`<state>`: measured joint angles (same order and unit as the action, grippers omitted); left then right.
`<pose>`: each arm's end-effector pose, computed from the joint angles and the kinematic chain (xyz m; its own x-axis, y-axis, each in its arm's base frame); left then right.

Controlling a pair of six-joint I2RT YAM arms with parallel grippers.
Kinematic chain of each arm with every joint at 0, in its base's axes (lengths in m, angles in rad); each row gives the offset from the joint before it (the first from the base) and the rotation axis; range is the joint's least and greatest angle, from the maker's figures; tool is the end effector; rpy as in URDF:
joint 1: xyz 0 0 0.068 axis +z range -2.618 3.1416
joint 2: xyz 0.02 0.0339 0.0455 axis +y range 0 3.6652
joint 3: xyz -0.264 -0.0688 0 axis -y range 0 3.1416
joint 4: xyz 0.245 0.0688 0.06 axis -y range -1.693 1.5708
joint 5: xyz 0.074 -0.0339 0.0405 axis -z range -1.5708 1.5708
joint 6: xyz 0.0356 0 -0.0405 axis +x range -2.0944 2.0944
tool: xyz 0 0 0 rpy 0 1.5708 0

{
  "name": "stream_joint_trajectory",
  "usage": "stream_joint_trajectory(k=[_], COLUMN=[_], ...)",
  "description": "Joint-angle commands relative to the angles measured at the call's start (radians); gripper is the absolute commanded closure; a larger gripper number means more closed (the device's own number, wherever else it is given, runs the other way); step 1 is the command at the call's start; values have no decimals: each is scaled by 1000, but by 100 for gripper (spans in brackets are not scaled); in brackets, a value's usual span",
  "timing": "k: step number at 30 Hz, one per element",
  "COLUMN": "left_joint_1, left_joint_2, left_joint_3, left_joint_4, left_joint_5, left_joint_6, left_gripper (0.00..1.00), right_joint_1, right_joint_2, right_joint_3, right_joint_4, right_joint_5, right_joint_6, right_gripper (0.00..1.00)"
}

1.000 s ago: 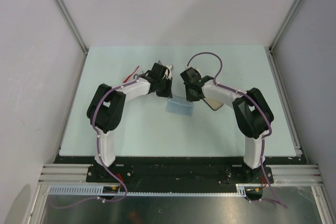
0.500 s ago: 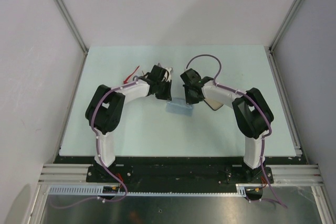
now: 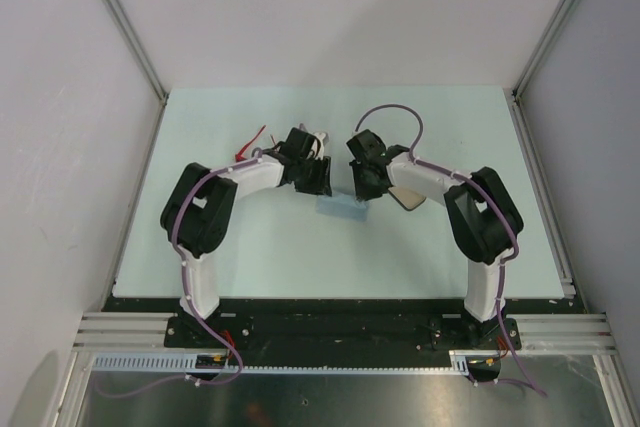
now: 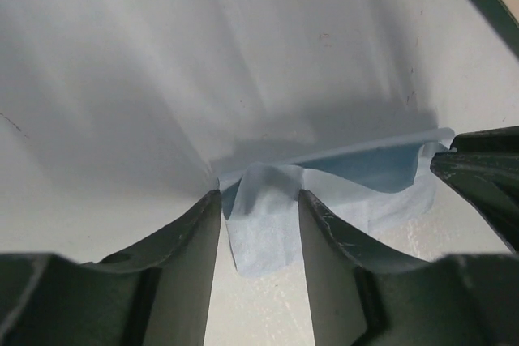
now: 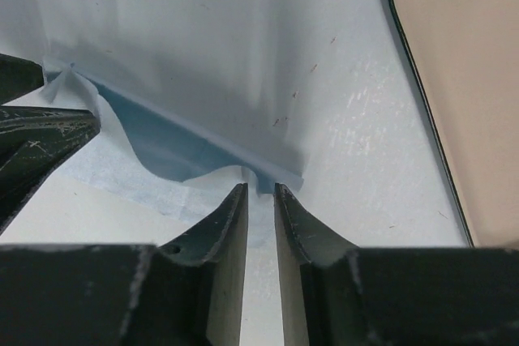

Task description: Organize the sunglasses

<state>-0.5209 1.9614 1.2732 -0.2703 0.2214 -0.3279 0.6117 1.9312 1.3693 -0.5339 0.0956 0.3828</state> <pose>0.3520 -0.2110 0.1594 -0.8636 0.1333 -0.4862 0.3347 0.8728 -0.3552 0.3314 0.2283 0.1835 -0.8755 -0.1600 -0.4559 -0.2252 0.9700 0.0921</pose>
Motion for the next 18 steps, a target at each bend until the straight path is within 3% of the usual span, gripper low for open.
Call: stream_joint_trajectory(k=[1, 3, 12, 18], left_joint_1=[-7, -5, -5, -5], left_joint_2=[-91, -110, -193, -118], left_joint_3=[-9, -11, -32, 28], left_joint_4=[23, 23, 23, 25], left_joint_5=[16, 16, 12, 10], left_joint_6=[13, 13, 1, -39], left_gripper=[51, 50, 47, 47], right_joint_1=[-12, -15, -23, -46], right_joint_2=[-75, -93, -138, -51], right_joint_3=[-7, -7, -7, 0], right_joint_4=[-8, -8, -6, 86], right_joint_5=[-16, -31, -79, -145], right_joint_6=[-12, -12, -1, 31], right_gripper=[74, 68, 65, 66])
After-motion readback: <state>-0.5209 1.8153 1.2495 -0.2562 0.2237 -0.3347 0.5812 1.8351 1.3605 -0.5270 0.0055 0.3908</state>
